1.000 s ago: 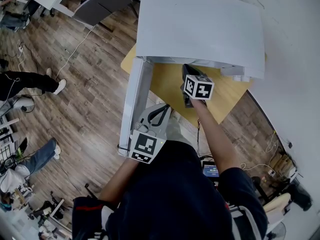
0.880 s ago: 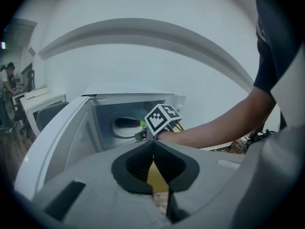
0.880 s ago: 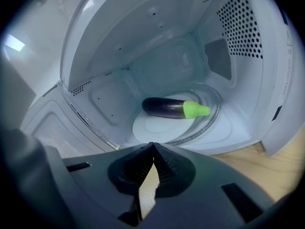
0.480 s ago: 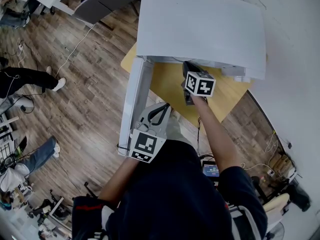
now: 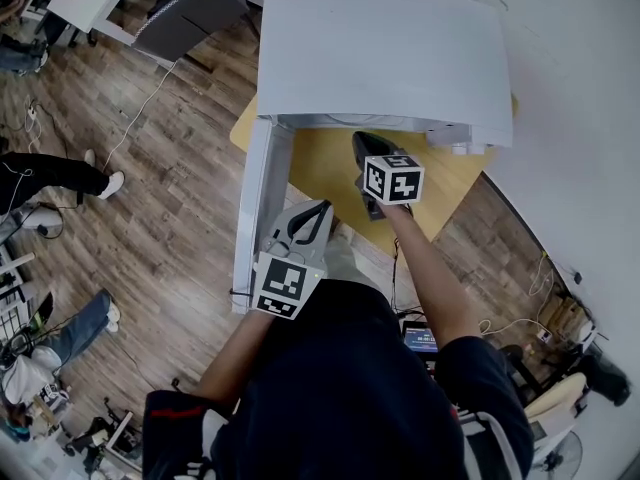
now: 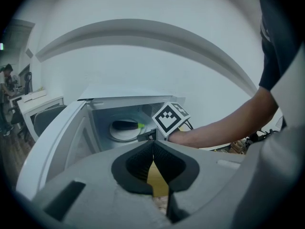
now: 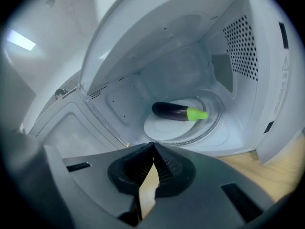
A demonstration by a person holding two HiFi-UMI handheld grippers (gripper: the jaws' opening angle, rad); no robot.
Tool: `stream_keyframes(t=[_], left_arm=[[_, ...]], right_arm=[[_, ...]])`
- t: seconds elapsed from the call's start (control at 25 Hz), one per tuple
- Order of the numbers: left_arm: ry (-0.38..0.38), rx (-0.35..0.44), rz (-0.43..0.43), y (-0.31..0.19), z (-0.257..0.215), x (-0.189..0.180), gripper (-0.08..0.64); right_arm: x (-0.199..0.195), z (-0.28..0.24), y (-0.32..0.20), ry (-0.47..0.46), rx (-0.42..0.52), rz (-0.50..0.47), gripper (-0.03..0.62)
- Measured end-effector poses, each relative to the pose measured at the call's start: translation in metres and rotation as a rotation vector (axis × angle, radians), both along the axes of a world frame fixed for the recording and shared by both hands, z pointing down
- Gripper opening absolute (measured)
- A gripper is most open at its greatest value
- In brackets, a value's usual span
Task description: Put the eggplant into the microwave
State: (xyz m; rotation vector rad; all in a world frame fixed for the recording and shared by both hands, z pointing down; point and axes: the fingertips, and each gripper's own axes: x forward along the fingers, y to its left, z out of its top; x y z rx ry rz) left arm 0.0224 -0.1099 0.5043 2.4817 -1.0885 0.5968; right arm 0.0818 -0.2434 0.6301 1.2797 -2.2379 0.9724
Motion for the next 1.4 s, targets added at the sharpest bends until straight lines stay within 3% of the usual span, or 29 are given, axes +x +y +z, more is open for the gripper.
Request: stream_keyframes(t=[0.36, 0.72, 0.88, 1.4], left_arm=[[-0.004, 0.077, 0.010, -0.011, -0.022, 0.004, 0.017], [-0.063, 0.200, -0.002, -0.030, -0.060, -0.010, 0.017], [-0.021, 0.192, -0.045, -0.037, -0.073, -0.022, 0.017], [0.031, 0.295, -0.110, -0.034, -0.130, -0.040, 0.017]], right_arm=[[0.013, -0.064, 0.022, 0.061, 0.167, -0.087, 0.012], [0.027, -0.151, 0.041, 0.009, 0.308, -0.052, 0.012], [0.026, -0.183, 0.051, -0.019, 0.362, -0.056, 0.012], [0.016, -0.269, 0.080, -0.104, 0.517, -0.065, 0.012]])
